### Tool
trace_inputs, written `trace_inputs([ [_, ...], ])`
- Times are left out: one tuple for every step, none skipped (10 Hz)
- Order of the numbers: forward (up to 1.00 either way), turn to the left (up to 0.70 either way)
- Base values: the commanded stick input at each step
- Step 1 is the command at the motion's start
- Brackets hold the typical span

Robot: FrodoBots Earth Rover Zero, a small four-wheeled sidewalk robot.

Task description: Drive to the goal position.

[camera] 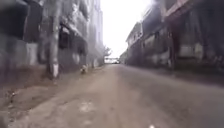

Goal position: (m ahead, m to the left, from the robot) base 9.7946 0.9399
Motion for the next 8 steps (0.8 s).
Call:
trace_inputs([
  [1.00, -0.02],
  [1.00, 0.00],
  [1.00, 0.00],
  [1.00, 0.00],
  [1.00, 0.00],
  [1.00, 0.00],
  [1.00, 0.00],
  [1.00, 0.00],
])
